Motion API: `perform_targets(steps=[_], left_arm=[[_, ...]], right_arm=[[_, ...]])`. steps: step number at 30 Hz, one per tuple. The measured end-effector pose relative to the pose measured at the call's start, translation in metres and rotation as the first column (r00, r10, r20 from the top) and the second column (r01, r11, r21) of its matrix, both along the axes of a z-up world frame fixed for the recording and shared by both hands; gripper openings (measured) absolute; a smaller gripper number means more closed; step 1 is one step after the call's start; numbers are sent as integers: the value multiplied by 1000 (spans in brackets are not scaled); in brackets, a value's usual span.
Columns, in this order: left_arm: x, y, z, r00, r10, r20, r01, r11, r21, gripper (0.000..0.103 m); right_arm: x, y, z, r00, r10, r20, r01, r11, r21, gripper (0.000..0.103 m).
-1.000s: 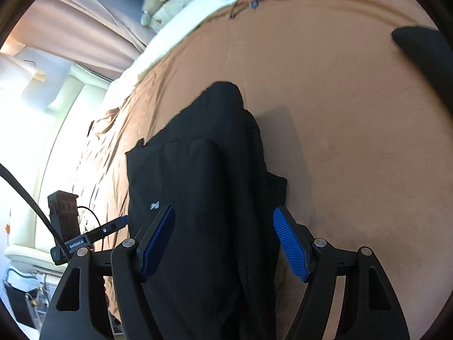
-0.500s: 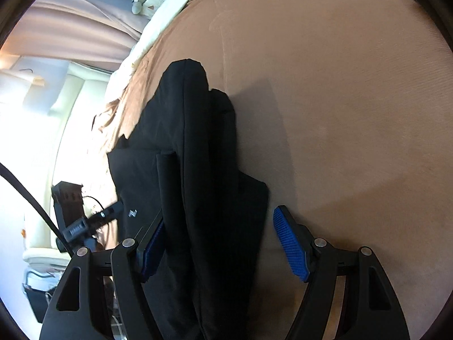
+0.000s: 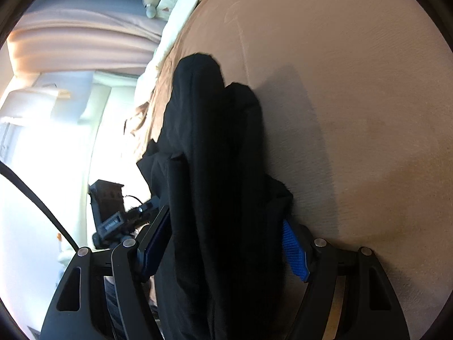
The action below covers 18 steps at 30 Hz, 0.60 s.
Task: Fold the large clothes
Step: 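Close both grippers on the end of the folded black shirt bundle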
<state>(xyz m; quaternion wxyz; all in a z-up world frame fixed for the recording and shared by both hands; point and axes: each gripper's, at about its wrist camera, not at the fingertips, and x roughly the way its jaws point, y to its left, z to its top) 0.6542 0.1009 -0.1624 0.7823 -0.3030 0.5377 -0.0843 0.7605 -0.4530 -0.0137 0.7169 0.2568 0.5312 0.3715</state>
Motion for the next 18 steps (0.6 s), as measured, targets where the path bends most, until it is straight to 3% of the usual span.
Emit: perform_targets(steps=[4, 8, 14, 18], left_arm=[[-2, -3, 6, 1000, -14, 4, 14, 1000, 15, 61], [-7, 1, 5, 1000, -11, -4, 11, 1000, 12, 61], [-4, -2, 8, 1000, -14, -4, 15, 999, 33, 61], [-3, -2, 5, 1000, -19, -3, 19, 999, 33, 61]], right_arm=[[-11, 3, 3, 998, 56, 12, -54, 992, -114, 64], [-17, -9, 11, 999, 25, 24, -21, 987, -161, 64], [-16, -25, 9, 1000, -21, 0, 21, 992, -126, 69], [-15, -11, 6, 999, -30, -14, 28, 997, -72, 70]])
